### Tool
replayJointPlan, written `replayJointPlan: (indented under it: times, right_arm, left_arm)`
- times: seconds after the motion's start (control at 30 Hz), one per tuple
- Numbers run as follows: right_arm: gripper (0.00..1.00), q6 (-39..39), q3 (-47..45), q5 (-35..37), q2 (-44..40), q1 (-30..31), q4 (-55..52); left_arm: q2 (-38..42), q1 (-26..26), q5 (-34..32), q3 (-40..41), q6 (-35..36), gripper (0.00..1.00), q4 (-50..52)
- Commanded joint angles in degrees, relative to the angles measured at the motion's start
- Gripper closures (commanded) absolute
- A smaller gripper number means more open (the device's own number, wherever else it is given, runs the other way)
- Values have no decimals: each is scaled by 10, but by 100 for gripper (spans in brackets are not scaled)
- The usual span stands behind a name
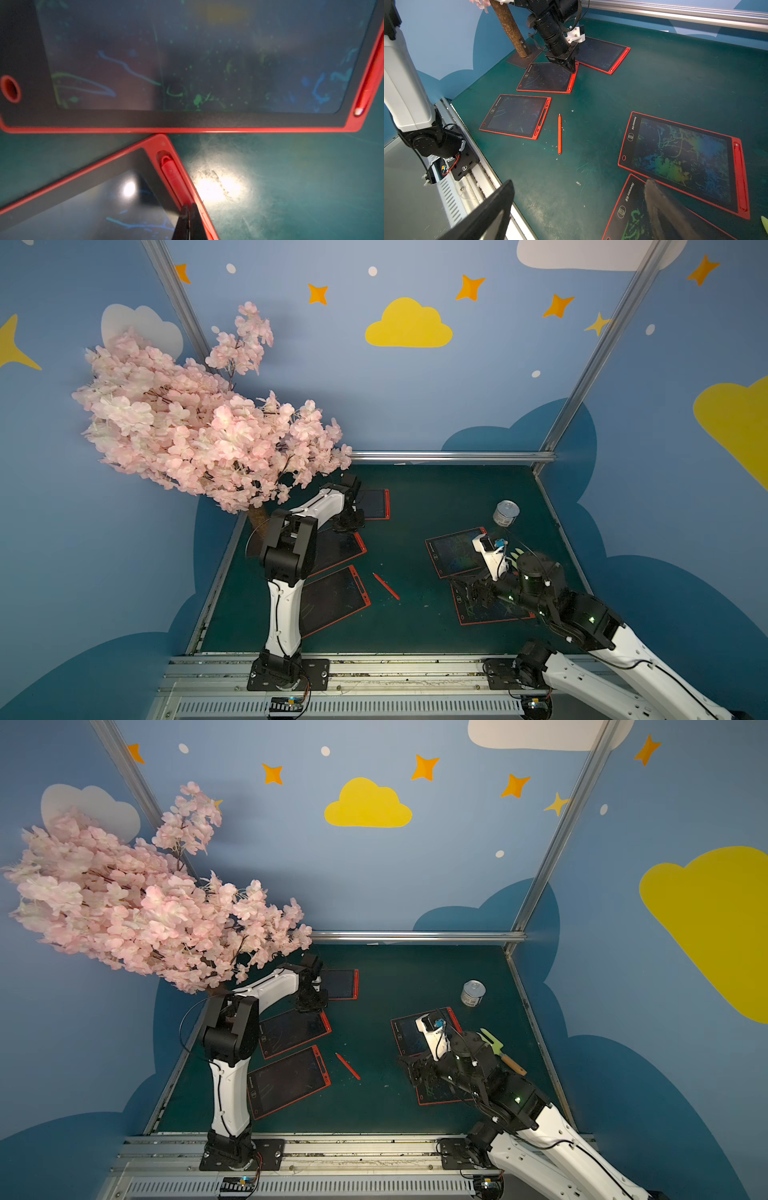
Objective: Place the stylus back onto the writing tablet
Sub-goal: Place the stylus on the writing tablet.
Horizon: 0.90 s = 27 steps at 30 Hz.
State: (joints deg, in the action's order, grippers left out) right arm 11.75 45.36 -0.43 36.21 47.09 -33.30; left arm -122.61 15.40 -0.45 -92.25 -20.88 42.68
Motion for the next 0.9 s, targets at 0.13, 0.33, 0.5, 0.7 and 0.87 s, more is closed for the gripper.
replayJointPlan:
  times: [0.13,0.33,0.5,0.7,0.87]
  right_arm:
    - [3,4,-1,7,0,3,-3]
    - [3,3,-1,8,2,3,-2]
    - [3,4,-1,7,3,3,-2]
    - [3,4,-1,7,2,3,-2]
    - [3,4,-1,8,2,3,-2]
  left_arm:
    - [-22,2,-25,2,0,97,34]
    - [-28,5,-38,-4,-3,97,65]
    - [-39,7,-44,-15,-2,97,85]
    - [-59,12,-45,-28,0,97,100]
    - [-66,16,-42,-33,0,97,104]
